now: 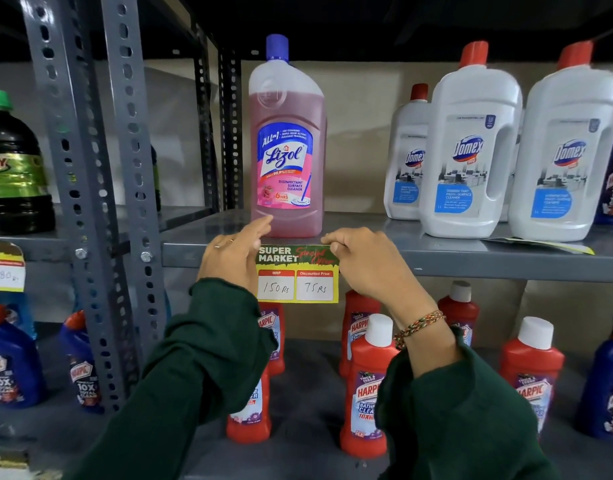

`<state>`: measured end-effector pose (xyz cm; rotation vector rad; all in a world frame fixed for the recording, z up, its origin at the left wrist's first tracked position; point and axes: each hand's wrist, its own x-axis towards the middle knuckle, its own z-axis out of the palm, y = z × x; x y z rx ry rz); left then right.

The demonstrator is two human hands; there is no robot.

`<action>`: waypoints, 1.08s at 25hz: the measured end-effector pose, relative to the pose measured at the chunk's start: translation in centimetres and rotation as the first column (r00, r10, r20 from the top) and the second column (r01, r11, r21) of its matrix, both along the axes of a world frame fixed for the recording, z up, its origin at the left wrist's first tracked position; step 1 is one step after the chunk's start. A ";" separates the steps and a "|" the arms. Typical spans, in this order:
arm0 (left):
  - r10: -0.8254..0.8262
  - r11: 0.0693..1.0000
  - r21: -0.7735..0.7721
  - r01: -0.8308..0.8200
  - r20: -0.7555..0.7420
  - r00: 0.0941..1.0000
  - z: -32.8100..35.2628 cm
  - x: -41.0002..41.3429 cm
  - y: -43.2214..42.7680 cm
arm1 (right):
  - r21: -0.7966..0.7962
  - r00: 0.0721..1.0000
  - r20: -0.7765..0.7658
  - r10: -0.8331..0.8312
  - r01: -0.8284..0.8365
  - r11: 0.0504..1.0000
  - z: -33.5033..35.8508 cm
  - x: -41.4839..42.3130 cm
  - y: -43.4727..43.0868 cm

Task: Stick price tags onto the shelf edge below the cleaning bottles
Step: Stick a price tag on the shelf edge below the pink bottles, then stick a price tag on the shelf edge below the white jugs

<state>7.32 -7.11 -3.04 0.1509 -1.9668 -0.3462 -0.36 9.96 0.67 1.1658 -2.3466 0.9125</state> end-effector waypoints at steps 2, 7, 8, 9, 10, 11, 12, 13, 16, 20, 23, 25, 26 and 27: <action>0.025 0.996 0.081 -0.022 -0.028 0.999 0.2 0.0 1.3 | -0.130 0.996 0.045 0.075 -0.069 0.989 0.3 0.3 0.9; 0.035 0.986 -0.155 -0.062 -0.172 0.985 2.3 -2.4 8.3 | -0.361 0.987 -0.014 -0.163 0.147 0.921 2.2 -3.3 6.9; 0.003 0.978 -0.206 -0.036 -0.158 0.987 2.8 -3.4 9.9 | -0.393 0.962 -0.031 -0.271 0.238 0.888 2.3 -4.6 8.7; -0.035 0.969 -0.245 0.002 -0.131 0.991 3.1 -4.4 11.5 | -0.414 0.929 -0.027 -0.368 0.325 0.851 2.3 -5.9 10.4; -0.069 0.956 -0.290 0.040 -0.089 0.994 3.4 -5.6 13.4 | -0.404 0.894 -0.014 -0.448 0.405 0.820 2.3 -7.3 12.3; -0.077 0.939 -0.338 0.060 -0.039 0.996 3.5 -6.7 15.2 | -0.349 0.860 -0.009 -0.510 0.475 0.808 2.3 -8.6 13.8; -0.058 0.923 -0.381 0.053 -0.003 0.998 3.4 -7.9 17.0 | -0.236 0.832 -0.031 -0.554 0.533 0.813 2.4 -9.8 15.2; -0.030 0.910 -0.414 0.040 0.030 0.999 3.1 -9.3 18.7 | -0.086 0.812 -0.070 -0.580 0.574 0.814 2.6 -10.7 16.4; 0.091 0.882 -0.472 -0.015 0.140 0.986 2.2 -12.6 22.3 | 0.301 0.832 -0.055 -0.552 0.541 0.785 3.0 -11.6 18.4; 0.257 0.865 -0.473 -0.169 0.128 0.958 1.0 -14.0 23.8 | 0.280 0.900 -0.064 -0.431 0.431 0.858 2.5 -12.6 19.5; 0.277 0.876 -0.440 -0.198 0.122 0.953 0.7 -14.0 23.8 | 0.036 0.916 -0.187 -0.356 0.369 0.929 2.0 -13.6 19.8; 0.209 0.934 -0.329 -0.136 0.197 0.958 1.0 -13.4 24.6 | -0.166 0.934 -0.227 -0.276 0.242 0.956 1.8 -13.5 20.4; 0.124 0.973 -0.219 -0.073 0.232 0.965 1.4 -13.1 25.1 | -0.257 0.963 -0.180 -0.202 0.153 0.954 1.8 -13.1 20.9; 0.035 0.995 -0.099 -0.014 0.213 0.976 1.8 -13.0 25.4 | -0.324 0.987 -0.116 -0.113 0.070 0.943 1.7 -12.5 21.5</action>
